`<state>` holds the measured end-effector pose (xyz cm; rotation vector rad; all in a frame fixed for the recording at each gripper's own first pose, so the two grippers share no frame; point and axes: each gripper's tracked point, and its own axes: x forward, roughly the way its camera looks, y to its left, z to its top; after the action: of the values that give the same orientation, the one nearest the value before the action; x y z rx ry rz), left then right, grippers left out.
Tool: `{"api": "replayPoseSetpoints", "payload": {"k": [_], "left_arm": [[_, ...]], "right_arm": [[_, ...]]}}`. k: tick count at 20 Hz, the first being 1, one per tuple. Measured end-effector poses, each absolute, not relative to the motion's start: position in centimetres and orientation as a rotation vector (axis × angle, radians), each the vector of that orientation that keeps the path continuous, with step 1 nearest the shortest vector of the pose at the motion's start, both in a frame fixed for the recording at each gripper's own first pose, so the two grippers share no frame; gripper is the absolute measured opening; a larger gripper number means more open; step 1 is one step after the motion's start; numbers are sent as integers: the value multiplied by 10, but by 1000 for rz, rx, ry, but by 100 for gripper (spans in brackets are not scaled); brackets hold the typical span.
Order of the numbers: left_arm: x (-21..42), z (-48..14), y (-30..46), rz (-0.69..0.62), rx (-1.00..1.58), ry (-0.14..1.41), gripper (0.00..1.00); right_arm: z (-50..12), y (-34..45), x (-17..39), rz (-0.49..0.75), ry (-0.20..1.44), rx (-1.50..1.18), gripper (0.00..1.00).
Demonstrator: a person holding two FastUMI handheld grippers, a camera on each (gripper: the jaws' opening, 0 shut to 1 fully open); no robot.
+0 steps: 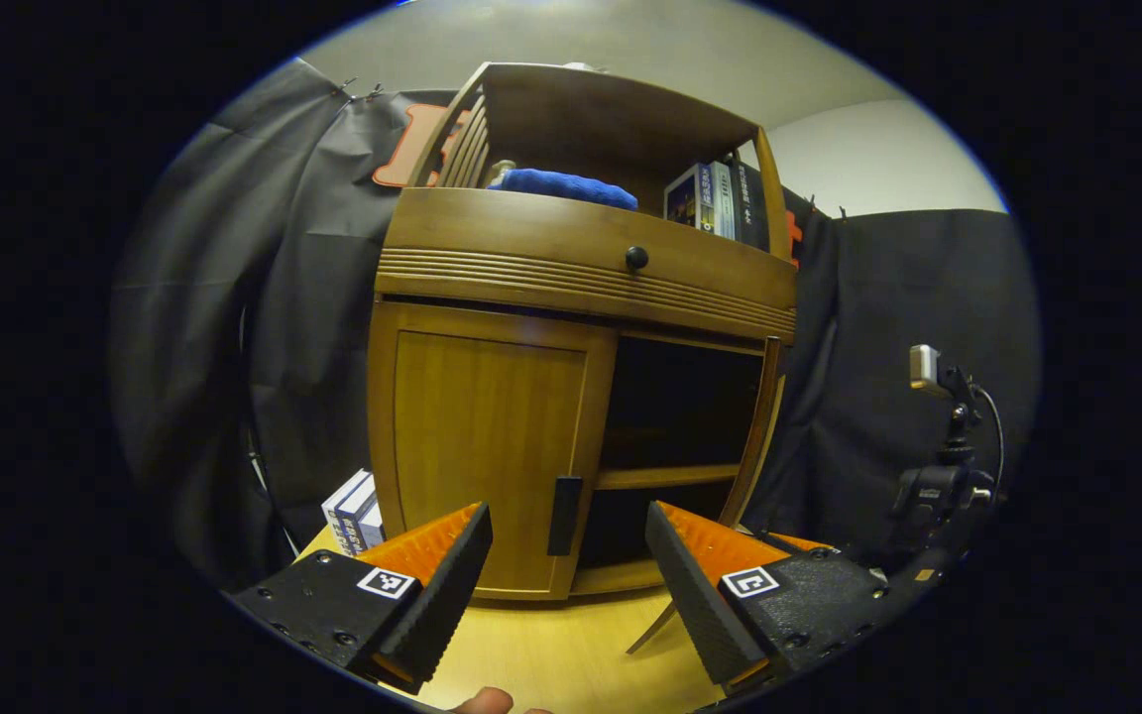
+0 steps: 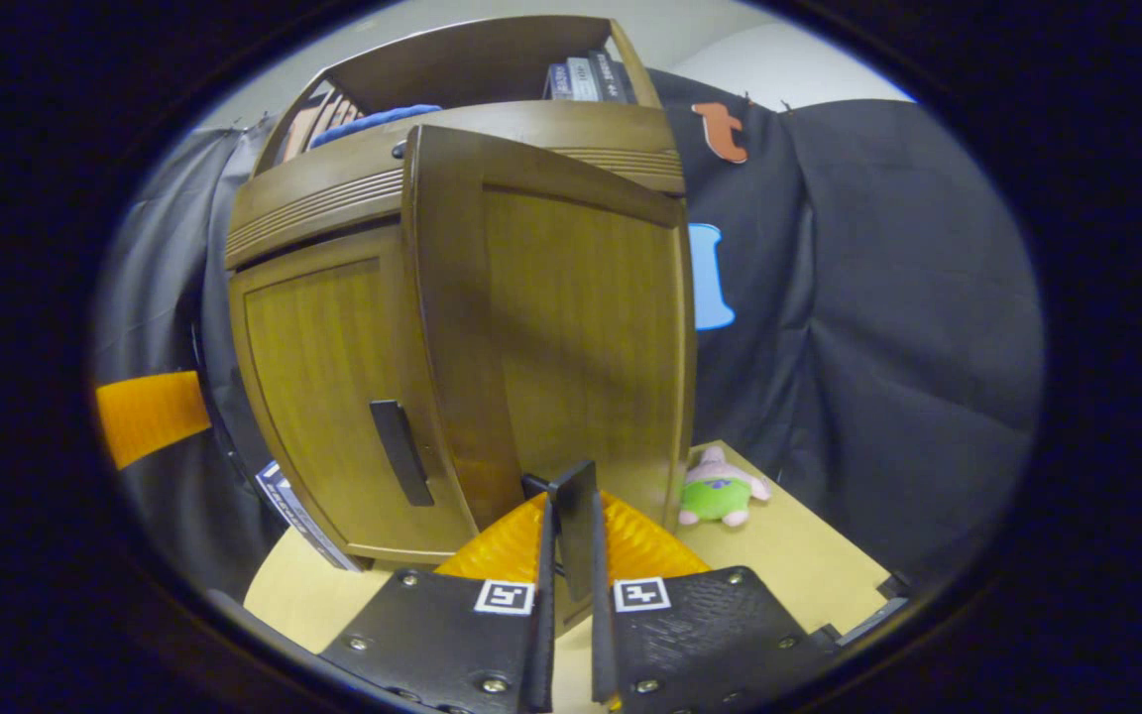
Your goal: Open the right door of the double-door shoe cabinet with the right hand, and open the left door with the left hand.
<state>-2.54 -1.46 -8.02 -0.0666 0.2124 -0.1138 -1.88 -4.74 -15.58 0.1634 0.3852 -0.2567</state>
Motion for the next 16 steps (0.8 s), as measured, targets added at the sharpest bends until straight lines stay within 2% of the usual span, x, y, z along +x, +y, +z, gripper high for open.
{"api": "replayPoseSetpoints", "payload": {"k": [9,10,16], "left_arm": [[-20,-100,-50,-204,-104,265,97],[-20,-100,-54,-213,-106,270,94],[-25,-105,-76,-263,-117,283,97]], "right_arm": [[-153,-112,-61,-425,385,172,15],[-152,-119,-66,-444,387,161,14],[-149,-143,-74,-445,376,124,15]]}}
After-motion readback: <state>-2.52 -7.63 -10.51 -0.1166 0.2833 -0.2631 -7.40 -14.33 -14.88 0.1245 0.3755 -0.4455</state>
